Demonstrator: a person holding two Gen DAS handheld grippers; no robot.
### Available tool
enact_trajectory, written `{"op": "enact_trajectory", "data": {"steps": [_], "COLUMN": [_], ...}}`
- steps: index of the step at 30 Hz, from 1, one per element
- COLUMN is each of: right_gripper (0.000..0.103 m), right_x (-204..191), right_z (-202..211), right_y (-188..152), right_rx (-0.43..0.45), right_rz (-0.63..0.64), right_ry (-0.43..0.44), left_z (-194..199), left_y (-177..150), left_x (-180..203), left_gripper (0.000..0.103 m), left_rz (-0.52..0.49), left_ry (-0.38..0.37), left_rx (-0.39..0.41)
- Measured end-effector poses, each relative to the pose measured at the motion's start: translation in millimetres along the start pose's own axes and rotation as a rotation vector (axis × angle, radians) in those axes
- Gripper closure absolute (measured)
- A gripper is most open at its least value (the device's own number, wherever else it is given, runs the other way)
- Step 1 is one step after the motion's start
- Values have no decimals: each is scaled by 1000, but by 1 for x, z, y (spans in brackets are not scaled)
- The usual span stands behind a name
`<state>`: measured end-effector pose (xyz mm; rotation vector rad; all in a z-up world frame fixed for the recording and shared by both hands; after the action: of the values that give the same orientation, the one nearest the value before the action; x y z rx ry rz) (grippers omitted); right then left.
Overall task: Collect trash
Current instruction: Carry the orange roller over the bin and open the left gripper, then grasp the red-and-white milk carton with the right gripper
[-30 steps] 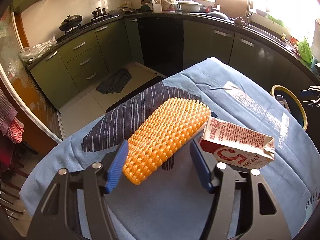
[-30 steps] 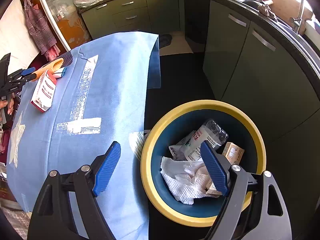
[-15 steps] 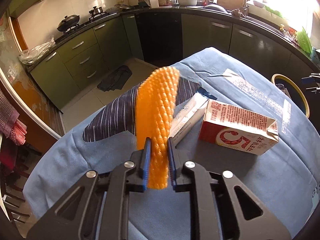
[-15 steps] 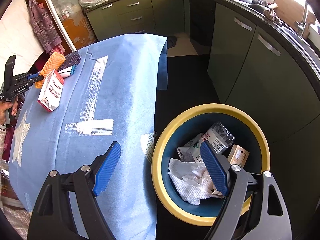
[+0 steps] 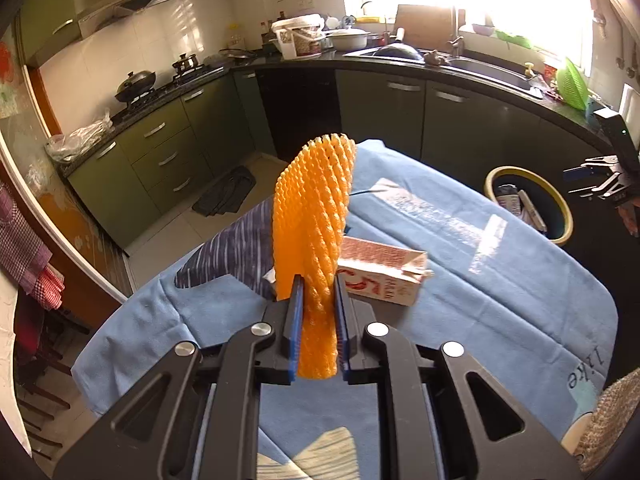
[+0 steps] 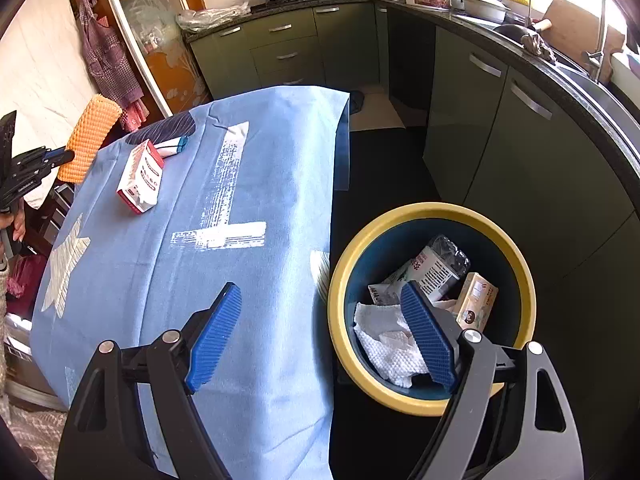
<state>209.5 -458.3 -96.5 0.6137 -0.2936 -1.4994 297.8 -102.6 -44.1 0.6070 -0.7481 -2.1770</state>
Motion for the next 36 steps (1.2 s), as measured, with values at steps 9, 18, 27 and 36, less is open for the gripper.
{"op": "enact_trajectory", "data": {"steps": [9,18,27,36], "right_gripper": [21,20,20,20], "right_x": [58,123,148,130], "right_z": [52,99,105,88], "right_y": [-40,-82,-103,-97], "right_rx": [57,101,95,53], "right_rz": [-76,-178,-230,-193], "right_ry": [-101,-133,-114,-107], "left_z": [25,-57,-167,-133], "left_y": [61,130,136,134], "left_x": [148,308,379,357], "left_gripper": [89,89,83,46], "left_rz": [-108,-179,-240,-176], "left_ry": [-257,-532,-418,-417], "left_rx": [35,-32,-149,-76]}}
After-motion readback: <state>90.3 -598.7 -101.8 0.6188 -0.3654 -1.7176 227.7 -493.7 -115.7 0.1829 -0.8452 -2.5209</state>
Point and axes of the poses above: each gripper's, at about its wrist camera, not at the fingertips, and z roughly against the way its jaws point, x to its right, y to its top, the point moved 8 cm from there along -z, roughly the way its jaws point, and after that the axes turned 3 degrees about -z, right-handed, at the moved point
